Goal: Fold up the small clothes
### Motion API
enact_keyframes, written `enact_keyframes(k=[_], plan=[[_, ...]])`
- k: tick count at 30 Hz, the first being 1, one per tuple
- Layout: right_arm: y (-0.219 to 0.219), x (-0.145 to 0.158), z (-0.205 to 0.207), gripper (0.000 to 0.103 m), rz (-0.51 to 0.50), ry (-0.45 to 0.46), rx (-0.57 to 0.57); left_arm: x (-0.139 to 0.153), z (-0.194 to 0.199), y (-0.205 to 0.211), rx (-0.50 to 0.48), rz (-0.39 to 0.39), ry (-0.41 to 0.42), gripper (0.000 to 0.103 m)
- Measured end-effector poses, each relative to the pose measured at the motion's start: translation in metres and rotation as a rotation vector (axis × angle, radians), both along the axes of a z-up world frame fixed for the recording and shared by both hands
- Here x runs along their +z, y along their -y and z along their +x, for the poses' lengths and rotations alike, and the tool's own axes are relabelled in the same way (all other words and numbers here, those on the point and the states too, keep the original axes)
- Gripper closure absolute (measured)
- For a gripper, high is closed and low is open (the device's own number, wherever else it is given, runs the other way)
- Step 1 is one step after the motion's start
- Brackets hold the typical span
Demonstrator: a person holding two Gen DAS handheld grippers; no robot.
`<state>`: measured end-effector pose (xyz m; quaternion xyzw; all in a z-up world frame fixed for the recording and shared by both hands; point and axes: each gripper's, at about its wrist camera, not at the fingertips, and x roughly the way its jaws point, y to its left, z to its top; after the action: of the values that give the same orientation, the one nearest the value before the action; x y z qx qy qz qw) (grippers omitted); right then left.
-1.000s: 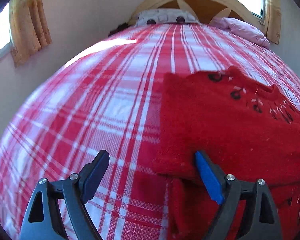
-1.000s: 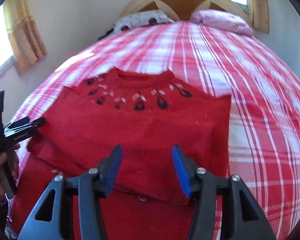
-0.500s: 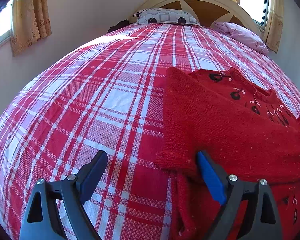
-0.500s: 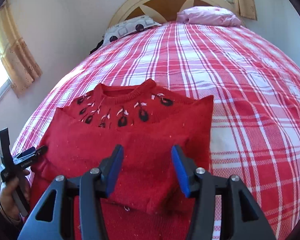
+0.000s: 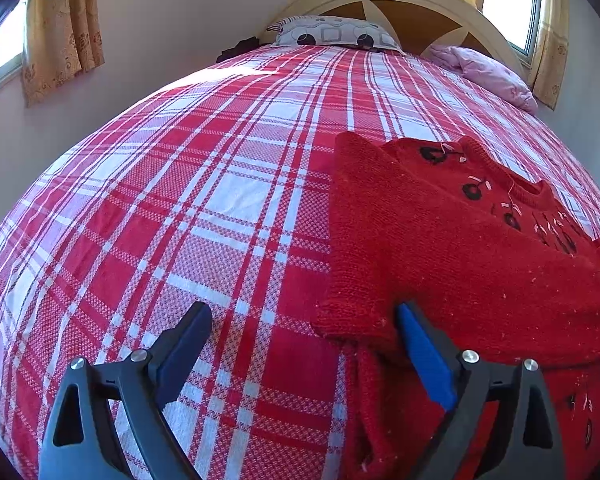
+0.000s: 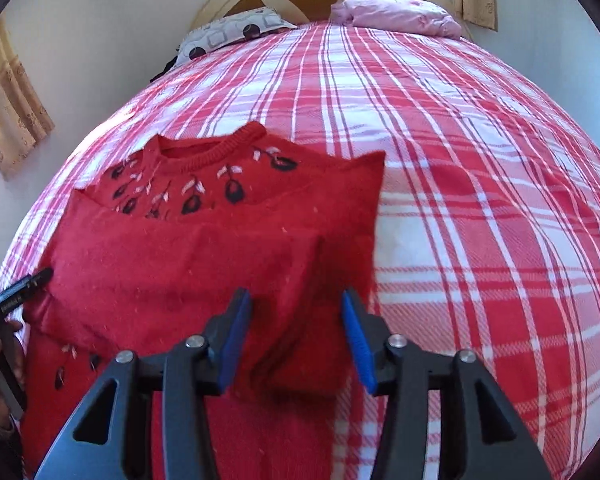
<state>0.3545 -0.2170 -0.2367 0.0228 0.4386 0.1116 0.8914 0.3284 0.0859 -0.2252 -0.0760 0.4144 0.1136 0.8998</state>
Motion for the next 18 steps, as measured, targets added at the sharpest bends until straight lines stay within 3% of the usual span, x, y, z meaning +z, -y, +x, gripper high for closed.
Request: enact_keyframes(k=[5, 9, 14, 18], plan=[[0.004, 0.003, -0.006, 0.052, -0.021, 0.016, -0.014, -0.001, 0.000, -0.001, 0.001, -0.008, 0.000, 0.009], [-0.008, -0.002, -0.010, 0.052, -0.118, 0.027, 0.004, -0.001, 0.000, -0.002, 0.000, -0.010, 0.000, 0.009], [0.003, -0.008, -0.010, 0.052, -0.046, 0.015, -0.017, -0.002, 0.000, -0.005, -0.002, -0.033, -0.001, 0.009], [0.001, -0.007, -0.014, 0.052, -0.054, 0.028, -0.011, 0.001, -0.003, -0.009, -0.004, -0.060, 0.003, 0.009]])
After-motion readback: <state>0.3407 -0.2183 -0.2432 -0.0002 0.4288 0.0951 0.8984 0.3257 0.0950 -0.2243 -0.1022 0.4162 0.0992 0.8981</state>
